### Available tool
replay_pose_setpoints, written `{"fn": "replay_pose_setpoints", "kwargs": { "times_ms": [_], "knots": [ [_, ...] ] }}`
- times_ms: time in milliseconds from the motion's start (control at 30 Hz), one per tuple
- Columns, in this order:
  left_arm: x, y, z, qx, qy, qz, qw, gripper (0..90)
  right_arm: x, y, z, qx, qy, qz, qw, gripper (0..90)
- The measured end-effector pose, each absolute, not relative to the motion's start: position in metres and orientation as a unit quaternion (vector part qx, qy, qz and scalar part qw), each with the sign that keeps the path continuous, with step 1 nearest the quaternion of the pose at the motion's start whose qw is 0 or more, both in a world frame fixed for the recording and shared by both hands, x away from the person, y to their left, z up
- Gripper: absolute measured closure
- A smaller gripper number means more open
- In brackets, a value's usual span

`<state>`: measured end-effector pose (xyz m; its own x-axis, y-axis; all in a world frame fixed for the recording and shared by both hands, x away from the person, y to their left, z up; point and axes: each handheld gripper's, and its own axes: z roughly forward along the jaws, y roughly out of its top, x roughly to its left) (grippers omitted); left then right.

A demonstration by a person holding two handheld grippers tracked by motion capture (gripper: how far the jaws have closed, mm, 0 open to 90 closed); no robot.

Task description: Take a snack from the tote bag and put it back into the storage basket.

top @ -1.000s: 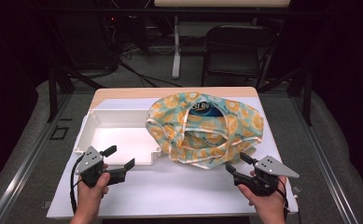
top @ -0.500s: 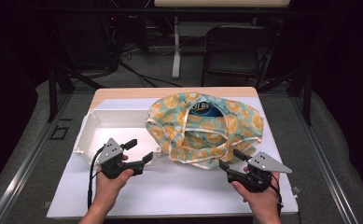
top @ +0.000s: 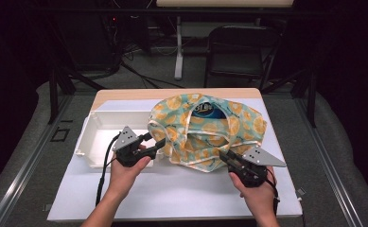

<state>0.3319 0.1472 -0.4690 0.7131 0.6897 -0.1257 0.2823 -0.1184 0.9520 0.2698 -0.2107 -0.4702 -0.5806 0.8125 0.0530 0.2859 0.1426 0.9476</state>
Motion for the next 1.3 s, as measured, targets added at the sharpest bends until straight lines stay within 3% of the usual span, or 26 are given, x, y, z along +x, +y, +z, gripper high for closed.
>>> {"fn": "replay_pose_setpoints", "kwargs": {
  "times_ms": [100, 233, 533, 767, 867, 900, 933, 1000, 1033, 1200, 1300],
  "knots": [
    [0.335, 0.152, -0.47, 0.723, 0.329, 0.151, 0.589, 75.0, 0.272, -0.215, -0.467, 0.376, 0.716, 0.533, 0.249, 90.0],
    [0.335, 0.152, -0.472, 0.731, 0.325, 0.14, 0.584, 85.6, 0.274, -0.216, -0.459, 0.36, 0.716, 0.538, 0.262, 90.0],
    [0.336, 0.145, -0.478, 0.767, 0.326, 0.151, 0.532, 87.2, 0.296, -0.225, -0.421, 0.349, 0.688, 0.559, 0.304, 90.0],
    [0.338, 0.149, -0.479, 0.767, 0.335, 0.156, 0.525, 87.1, 0.321, -0.236, -0.388, 0.356, 0.665, 0.564, 0.335, 90.0],
    [0.335, 0.151, -0.476, 0.761, 0.33, 0.161, 0.534, 69.2, 0.326, -0.238, -0.384, 0.359, 0.667, 0.56, 0.336, 90.0],
    [0.333, 0.15, -0.473, 0.755, 0.328, 0.167, 0.543, 69.2, 0.326, -0.238, -0.384, 0.359, 0.667, 0.56, 0.336, 90.0],
    [0.331, 0.151, -0.469, 0.753, 0.328, 0.173, 0.544, 53.4, 0.326, -0.237, -0.385, 0.355, 0.67, 0.559, 0.335, 90.0],
    [0.329, 0.151, -0.46, 0.741, 0.333, 0.187, 0.553, 49.1, 0.325, -0.237, -0.385, 0.353, 0.672, 0.559, 0.334, 90.0],
    [0.328, 0.152, -0.451, 0.734, 0.339, 0.204, 0.552, 40.9, 0.323, -0.237, -0.387, 0.353, 0.671, 0.562, 0.331, 90.0],
    [0.328, 0.148, -0.434, 0.723, 0.337, 0.238, 0.554, 30.5, 0.322, -0.239, -0.391, 0.359, 0.67, 0.565, 0.322, 90.0],
    [0.325, 0.138, -0.422, 0.719, 0.314, 0.241, 0.571, 29.3, 0.322, -0.239, -0.393, 0.357, 0.675, 0.56, 0.323, 90.0]
  ]
}}
